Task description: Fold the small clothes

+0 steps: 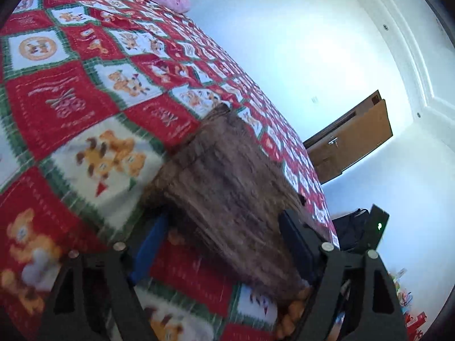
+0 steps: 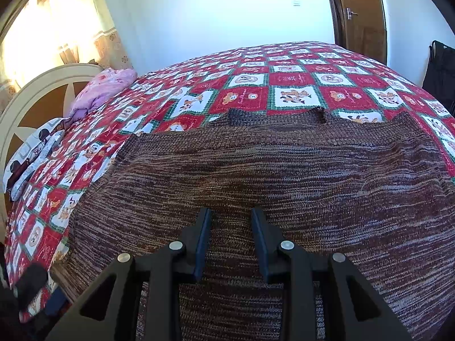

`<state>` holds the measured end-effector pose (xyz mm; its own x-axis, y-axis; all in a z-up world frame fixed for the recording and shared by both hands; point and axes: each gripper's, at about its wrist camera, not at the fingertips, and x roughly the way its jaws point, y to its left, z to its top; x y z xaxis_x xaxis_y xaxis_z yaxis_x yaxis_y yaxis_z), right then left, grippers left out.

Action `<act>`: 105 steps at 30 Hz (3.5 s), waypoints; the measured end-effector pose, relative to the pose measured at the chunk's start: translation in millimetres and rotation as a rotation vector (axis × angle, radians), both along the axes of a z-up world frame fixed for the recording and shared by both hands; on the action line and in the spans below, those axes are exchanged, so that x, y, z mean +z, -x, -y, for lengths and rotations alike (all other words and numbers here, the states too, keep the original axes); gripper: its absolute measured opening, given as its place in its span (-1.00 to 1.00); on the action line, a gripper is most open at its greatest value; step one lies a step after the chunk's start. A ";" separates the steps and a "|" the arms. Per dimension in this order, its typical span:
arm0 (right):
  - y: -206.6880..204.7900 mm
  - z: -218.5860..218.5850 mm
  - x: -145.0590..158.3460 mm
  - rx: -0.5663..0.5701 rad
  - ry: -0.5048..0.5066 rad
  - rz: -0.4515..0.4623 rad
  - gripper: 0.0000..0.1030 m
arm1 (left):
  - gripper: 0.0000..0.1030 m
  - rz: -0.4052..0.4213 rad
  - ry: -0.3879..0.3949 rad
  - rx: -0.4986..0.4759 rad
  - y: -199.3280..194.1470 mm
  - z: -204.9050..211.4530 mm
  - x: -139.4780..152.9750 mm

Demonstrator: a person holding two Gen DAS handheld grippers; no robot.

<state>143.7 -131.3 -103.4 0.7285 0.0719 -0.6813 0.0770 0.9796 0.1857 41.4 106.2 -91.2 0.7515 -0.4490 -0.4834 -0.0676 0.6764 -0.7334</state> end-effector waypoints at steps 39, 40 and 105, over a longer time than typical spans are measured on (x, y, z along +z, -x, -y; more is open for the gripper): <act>-3.0 -6.4 1.3 0.025 0.040 -0.016 -0.16 | -0.87 -0.009 0.004 -0.022 -27.3 -21.2 -21.4; -4.4 -10.5 3.2 0.027 0.066 -0.029 -0.16 | -0.88 0.005 -0.006 -0.030 -26.2 -20.9 -20.0; -18.0 180.1 70.3 0.103 -0.117 -0.068 -0.73 | -0.89 0.420 -0.421 -0.741 16.3 237.2 67.5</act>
